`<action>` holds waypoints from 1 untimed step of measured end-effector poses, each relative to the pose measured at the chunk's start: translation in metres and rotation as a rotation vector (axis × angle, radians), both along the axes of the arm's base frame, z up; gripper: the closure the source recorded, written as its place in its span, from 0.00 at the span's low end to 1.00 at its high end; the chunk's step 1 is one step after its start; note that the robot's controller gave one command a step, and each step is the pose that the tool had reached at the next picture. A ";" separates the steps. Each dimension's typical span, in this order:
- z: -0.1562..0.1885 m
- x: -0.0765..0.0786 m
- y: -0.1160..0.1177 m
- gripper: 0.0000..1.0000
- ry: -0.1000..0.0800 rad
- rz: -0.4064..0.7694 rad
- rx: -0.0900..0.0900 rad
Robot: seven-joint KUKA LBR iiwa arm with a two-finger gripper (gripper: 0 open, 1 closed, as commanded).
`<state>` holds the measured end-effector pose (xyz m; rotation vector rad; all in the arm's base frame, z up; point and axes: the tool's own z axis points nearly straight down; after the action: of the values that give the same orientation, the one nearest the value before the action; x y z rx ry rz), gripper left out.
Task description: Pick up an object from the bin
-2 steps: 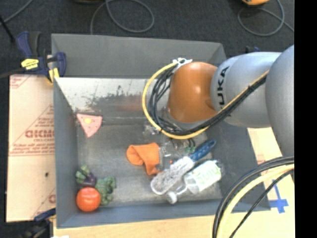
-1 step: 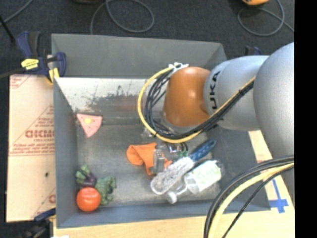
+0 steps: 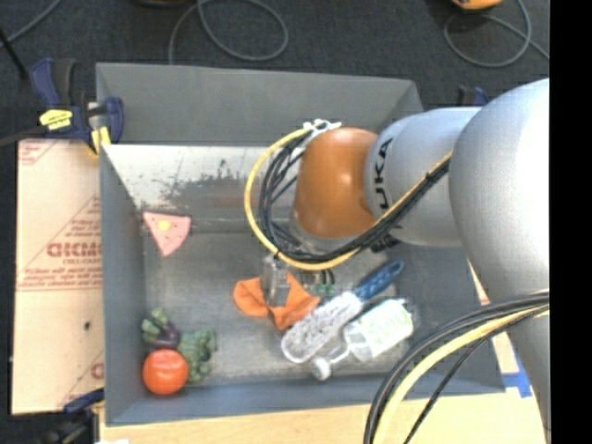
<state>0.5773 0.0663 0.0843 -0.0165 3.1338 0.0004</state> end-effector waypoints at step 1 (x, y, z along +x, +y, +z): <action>0.000 0.000 0.000 0.00 0.000 -0.001 0.001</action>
Offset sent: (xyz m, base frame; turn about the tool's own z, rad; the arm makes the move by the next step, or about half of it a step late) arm 0.0000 0.0000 0.0000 0.0000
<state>0.5773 0.0665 0.0843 -0.0150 3.1338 0.0014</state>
